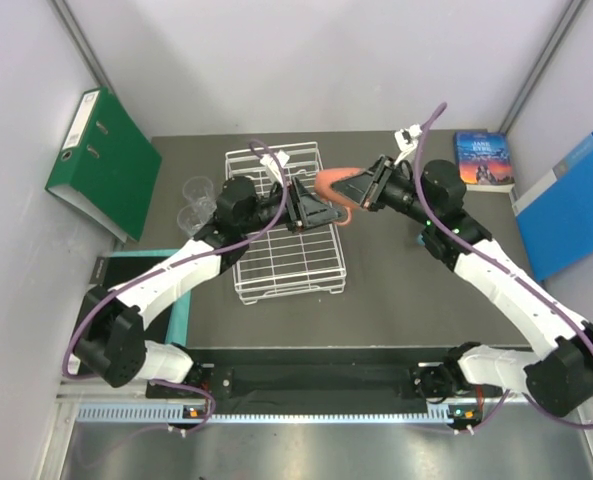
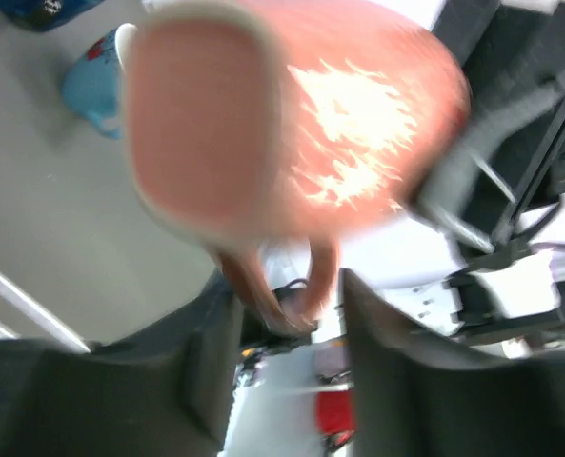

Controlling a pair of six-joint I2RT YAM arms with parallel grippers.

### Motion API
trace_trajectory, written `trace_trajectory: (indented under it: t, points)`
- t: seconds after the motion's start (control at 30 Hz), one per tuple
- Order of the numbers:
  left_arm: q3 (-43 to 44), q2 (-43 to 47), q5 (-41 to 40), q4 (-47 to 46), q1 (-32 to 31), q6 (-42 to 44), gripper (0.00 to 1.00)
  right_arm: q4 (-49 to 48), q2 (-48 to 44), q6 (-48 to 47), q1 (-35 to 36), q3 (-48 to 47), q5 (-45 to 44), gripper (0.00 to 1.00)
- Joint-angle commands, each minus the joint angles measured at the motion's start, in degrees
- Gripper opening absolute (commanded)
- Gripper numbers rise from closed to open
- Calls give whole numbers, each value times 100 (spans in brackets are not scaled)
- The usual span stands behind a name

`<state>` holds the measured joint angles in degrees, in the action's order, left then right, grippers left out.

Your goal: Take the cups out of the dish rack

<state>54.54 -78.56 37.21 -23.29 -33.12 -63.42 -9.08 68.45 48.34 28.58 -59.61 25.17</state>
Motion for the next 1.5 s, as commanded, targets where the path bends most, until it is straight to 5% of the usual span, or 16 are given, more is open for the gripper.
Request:
trace_trajectory:
  t: [0.0, 0.13, 0.47, 1.13, 1.47]
  points:
    - [548, 148, -424, 1008, -45, 1243, 75, 1844, -604, -1051, -89, -760, -2144, 0]
    - [663, 175, -1101, 2168, 104, 1385, 87, 3621, -613, -1634, -80, -1578, -3894, 0]
    - [900, -176, -1647, 3471, 192, 1464, 81, 6190, -604, -1204, -80, -842, -5531, 0]
    - [848, -168, -2253, 4262, 192, 1455, 77, 4969, -420, -88, -1406, 951, -4521, 0]
    - [891, -71, -2491, 4385, 201, 1534, 77, 4740, 423, -210, -1698, 715, -4441, 0]
